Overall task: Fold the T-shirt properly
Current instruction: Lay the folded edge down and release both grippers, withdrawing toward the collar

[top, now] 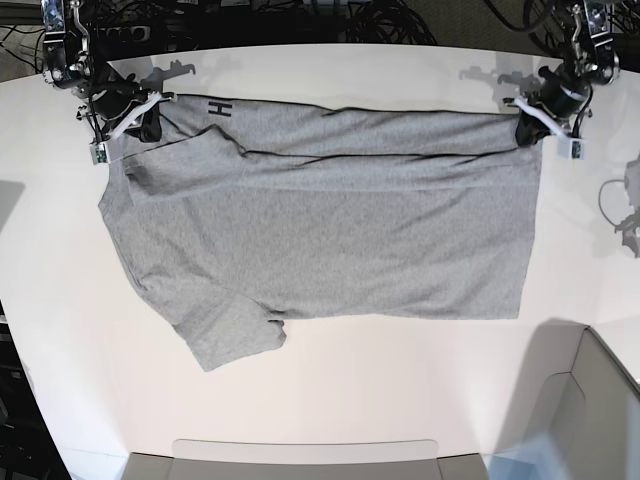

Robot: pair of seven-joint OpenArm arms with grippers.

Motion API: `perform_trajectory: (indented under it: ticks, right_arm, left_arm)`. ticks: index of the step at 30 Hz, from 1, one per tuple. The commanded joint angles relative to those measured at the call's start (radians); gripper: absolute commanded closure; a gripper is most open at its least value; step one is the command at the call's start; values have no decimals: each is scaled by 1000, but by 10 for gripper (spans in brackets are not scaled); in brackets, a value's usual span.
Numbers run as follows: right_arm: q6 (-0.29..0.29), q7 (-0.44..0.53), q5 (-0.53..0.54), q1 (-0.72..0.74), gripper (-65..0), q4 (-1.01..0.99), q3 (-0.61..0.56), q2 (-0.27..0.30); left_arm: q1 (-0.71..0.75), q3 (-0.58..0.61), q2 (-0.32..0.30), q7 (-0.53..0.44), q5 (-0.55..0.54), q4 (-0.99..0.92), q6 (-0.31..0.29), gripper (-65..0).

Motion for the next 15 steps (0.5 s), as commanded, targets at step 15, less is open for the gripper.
perform_trajectory:
  ticks: [15]
  right_arm:
    - [122, -57, -18, -51, 0, 66, 213, -127]
  left_arm:
    - [135, -192, 57, 179, 101, 208, -44, 0]
